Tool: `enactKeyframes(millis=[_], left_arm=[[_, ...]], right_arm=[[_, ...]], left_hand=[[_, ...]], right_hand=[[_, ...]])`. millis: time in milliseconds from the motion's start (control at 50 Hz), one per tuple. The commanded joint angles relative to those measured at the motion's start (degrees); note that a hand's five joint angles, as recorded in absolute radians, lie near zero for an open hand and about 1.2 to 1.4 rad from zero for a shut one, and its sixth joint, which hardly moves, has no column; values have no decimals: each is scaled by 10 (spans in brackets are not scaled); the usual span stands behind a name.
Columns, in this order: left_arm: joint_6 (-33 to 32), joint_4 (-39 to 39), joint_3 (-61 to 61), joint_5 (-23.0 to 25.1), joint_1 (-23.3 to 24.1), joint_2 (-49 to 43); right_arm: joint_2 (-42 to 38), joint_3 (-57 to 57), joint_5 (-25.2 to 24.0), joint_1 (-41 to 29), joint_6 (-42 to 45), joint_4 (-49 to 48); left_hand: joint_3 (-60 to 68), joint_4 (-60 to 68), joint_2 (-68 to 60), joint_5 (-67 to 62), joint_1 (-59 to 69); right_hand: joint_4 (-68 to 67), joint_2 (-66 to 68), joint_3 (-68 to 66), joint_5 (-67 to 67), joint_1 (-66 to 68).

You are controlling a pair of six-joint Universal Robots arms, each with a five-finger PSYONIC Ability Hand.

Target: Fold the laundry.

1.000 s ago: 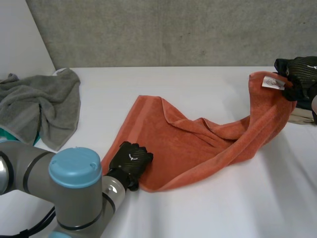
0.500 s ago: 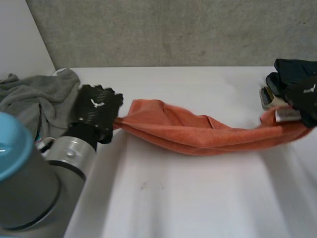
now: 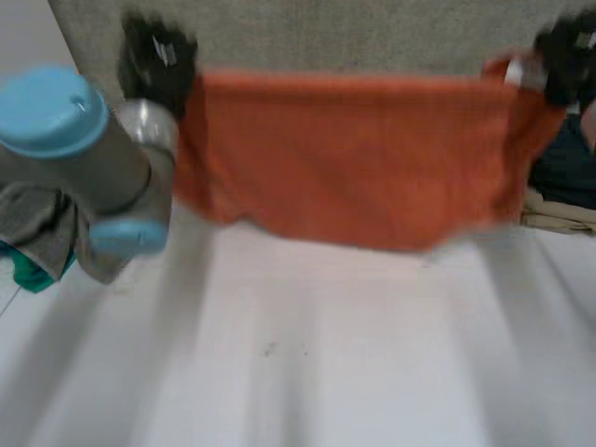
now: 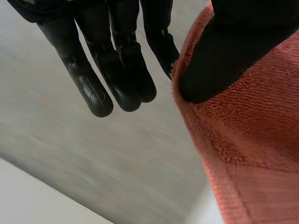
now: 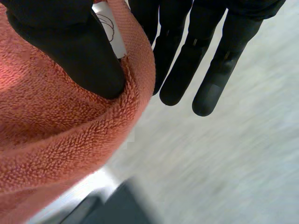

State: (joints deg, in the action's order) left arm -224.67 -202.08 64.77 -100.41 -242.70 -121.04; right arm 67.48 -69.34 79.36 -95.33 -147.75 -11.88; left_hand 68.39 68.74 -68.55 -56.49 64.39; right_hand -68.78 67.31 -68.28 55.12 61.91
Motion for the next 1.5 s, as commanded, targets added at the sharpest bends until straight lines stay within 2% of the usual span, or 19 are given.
enactKeyframes(millis=[20, 140, 220, 320, 400, 460, 500, 520, 540, 560, 600, 740, 900, 980, 1120, 1300, 1420, 1440, 1500], left_arm=[[-18, -219, -83, 22, -9, 28], [2, -155, -5, 21, -12, 52], [30, -119, 82, 20, -14, 62], [49, -108, 205, 21, -11, 60], [52, -107, 269, 22, -6, 58], [53, -108, 298, 21, 2, 61], [51, -107, 314, 21, 20, 62], [50, -106, 318, 21, 25, 62], [49, -105, 325, 21, 36, 63], [49, -104, 328, 21, 41, 64], [48, -103, 335, 20, 44, 70], [49, -96, 358, 21, 47, 116], [47, -94, 363, 21, 43, 130], [49, -91, 365, 21, 43, 135], [50, -79, 370, 21, 41, 135], [53, -79, 374, 21, 33, 135], [54, -79, 374, 21, 32, 135], [54, -79, 374, 21, 31, 135], [55, -80, 373, 21, 29, 135]], right_arm=[[5, -13, 8, -3, -112, -285], [6, -24, 1, 1, -126, -207], [1, -24, -19, 3, -126, -88], [-58, -22, -57, 4, -116, 81], [-101, -28, -63, 9, -96, 155], [-113, -33, -60, 24, -78, 185], [-111, -43, -62, 34, -75, 192], [-109, -47, -61, 38, -74, 193], [-106, -53, -59, 44, -73, 193], [-104, -55, -57, 47, -73, 193], [-99, -60, -58, 50, -73, 193], [-36, -83, -68, 51, -34, 196], [34, -121, -83, 38, 148, 199], [39, -133, -55, -17, 148, 199], [20, -128, 62, -112, 105, 186], [-126, -75, 149, -159, 166, 103], [-195, -22, 188, -163, 222, 98], [-202, -17, 190, -163, 226, 97], [-221, 1, 193, -160, 227, 97]], left_hand=[[116, 113, -115, -135, 156], [116, 113, -115, -135, 156], [116, 113, -115, -135, 156], [116, 113, -115, -135, 156], [116, 113, -115, -135, 156], [116, 113, -115, -135, 156], [116, 113, -115, -135, 156], [116, 113, -115, -135, 156], [116, 113, -115, -135, 156], [116, 113, -115, -135, 156], [116, 113, -115, -135, 156], [116, 113, -115, -135, 156], [116, 113, -115, -135, 156], [116, 113, -115, -135, 156], [116, 113, -115, -135, 156], [116, 113, -115, -135, 156], [116, 113, -115, -135, 156], [116, 113, -115, -135, 156], [116, 113, -115, -135, 156]], right_hand=[[-112, 127, -117, 149, 181], [-112, 127, -117, 149, 181], [-112, 127, -117, 149, 181], [-112, 127, -117, 149, 181], [-112, 127, -117, 149, 181], [-112, 127, -117, 149, 181], [-53, 67, -58, 89, 121], [-1, 15, -6, 37, 69], [163, -148, 158, -127, -94], [263, -248, 258, -226, -194], [381, -367, 376, -345, -313], [473, -458, 468, -436, -404], [466, -451, 461, -429, -397], [459, -444, 454, -423, -390], [464, -449, 459, -428, -395], [468, -453, 463, -431, -399], [451, -436, 446, -414, -382], [431, -416, 426, -394, -362], [179, -164, 174, -143, -110]])
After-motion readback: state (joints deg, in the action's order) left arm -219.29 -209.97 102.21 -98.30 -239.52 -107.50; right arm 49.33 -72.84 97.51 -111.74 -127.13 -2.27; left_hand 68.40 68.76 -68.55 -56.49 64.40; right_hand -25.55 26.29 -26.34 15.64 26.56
